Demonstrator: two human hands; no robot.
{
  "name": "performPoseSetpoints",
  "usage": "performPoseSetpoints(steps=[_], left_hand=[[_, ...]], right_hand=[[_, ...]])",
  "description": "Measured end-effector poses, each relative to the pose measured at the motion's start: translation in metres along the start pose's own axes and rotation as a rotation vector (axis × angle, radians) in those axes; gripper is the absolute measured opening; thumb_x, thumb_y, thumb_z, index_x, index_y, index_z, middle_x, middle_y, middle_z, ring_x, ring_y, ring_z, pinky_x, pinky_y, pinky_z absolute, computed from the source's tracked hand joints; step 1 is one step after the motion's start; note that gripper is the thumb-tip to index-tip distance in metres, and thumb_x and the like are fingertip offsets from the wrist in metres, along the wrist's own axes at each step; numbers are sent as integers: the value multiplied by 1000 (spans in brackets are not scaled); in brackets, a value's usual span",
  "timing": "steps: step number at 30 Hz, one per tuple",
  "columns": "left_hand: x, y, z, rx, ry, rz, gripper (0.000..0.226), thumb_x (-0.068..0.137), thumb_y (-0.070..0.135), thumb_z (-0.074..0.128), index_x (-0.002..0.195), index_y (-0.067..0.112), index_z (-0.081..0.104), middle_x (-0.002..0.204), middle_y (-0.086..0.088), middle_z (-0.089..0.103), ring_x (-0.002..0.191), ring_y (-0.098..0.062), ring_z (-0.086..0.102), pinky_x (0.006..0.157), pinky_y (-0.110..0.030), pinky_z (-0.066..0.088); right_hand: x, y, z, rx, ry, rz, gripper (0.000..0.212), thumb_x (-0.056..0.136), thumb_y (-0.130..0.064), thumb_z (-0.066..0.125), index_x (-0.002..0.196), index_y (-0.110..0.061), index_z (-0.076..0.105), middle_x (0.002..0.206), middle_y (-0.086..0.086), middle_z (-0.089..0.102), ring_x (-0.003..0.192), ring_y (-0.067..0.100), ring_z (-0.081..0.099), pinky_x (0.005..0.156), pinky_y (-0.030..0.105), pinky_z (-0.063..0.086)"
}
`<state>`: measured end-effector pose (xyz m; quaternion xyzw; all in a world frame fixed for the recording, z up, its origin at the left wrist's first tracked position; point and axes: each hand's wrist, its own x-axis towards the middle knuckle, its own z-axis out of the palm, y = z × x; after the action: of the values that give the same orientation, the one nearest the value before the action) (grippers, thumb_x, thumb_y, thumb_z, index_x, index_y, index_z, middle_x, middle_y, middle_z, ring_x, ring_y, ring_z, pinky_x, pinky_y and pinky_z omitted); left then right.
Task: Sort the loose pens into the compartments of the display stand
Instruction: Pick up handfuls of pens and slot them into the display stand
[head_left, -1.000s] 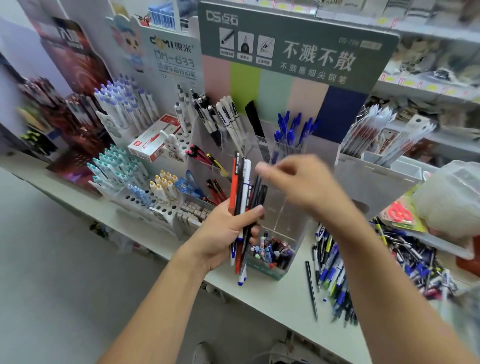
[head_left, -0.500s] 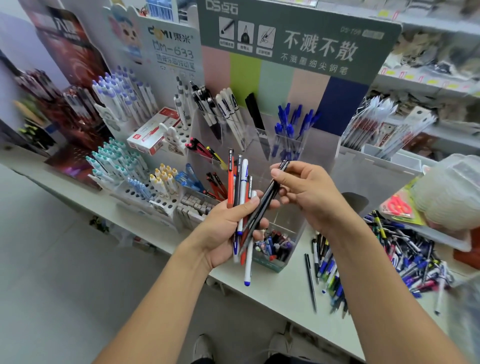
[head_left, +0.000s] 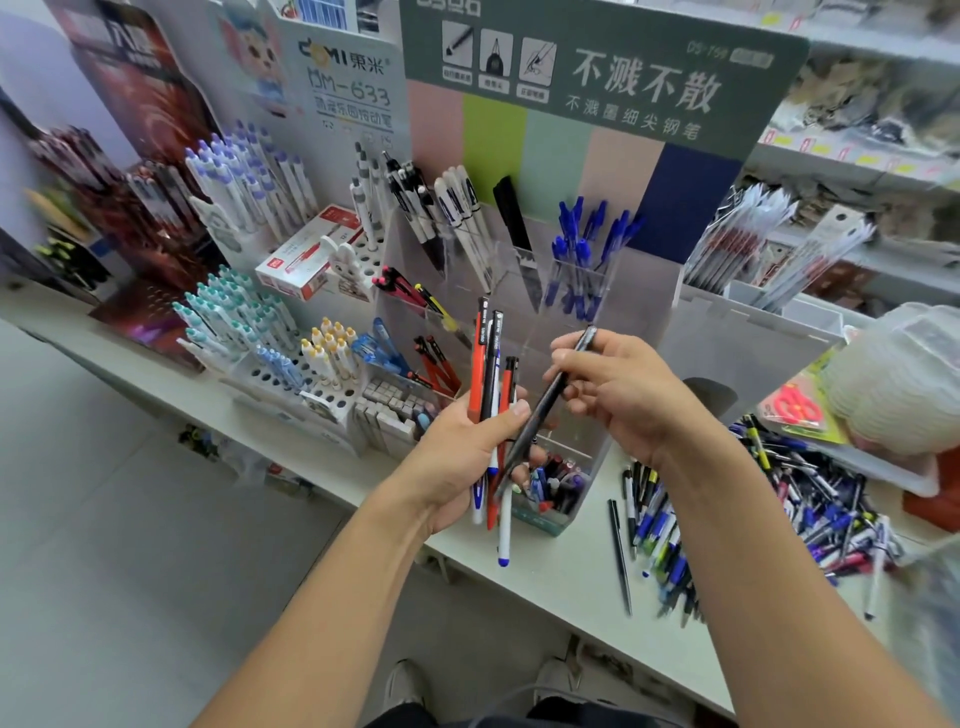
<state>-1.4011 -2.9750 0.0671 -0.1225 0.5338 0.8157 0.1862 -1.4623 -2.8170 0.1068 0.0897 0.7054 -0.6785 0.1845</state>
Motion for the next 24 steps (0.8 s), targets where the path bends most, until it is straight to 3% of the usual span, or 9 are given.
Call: performPoseSetpoints(steps=[3,7,10,14,18,21,24], left_hand=[[1,-1,-6,234,63,16,10,103,16,55,113,14,56,85,-4,64,61,-16,63,53,-27,50],[1,-4,-9,386,-75,2,14,104,12,53,116,9,50,67,-1,48,53,-13,44,51,-27,39],[0,-3,-7,388,-120,-8,12,104,7,50,115,9,49,61,3,44,51,-11,40,50,-27,37],[1,2,-11,270,-134,-38,13,101,16,59,108,8,53,71,-8,42,51,-11,37,46,-23,36],[1,6,-21,-201,-186,-57,28,94,26,62,111,10,48,74,-1,50,48,-6,39,42,-17,37],[1,8,-24,-227,-182,-24,21,93,24,60,97,11,43,75,0,53,47,-5,38,41,-16,35],[5,12,-22,-252,-172,-12,26,91,26,61,106,11,47,75,0,53,47,-6,37,40,-16,34]], right_hand=[[3,-12,-14,-101,81,-132,15,97,1,54,104,-7,65,80,8,61,54,8,46,45,18,37],[-1,-25,-6,-350,-193,-130,11,95,-4,65,104,1,69,74,9,63,54,10,48,47,19,39],[4,-27,1,-337,-169,-85,18,93,-4,68,103,11,68,79,17,66,57,14,49,46,20,39],[6,-33,2,-243,-183,-38,10,95,1,61,99,8,67,77,16,65,54,11,46,42,16,38],[13,-41,-6,-89,-132,-45,14,99,4,51,94,1,63,72,11,63,53,10,46,40,15,39],[17,-44,-3,-102,-163,-44,13,100,2,49,95,-1,61,69,10,63,54,11,46,43,17,42],[17,-58,3,-176,-89,-186,16,100,1,49,90,-5,60,73,12,59,52,13,48,43,21,43]])
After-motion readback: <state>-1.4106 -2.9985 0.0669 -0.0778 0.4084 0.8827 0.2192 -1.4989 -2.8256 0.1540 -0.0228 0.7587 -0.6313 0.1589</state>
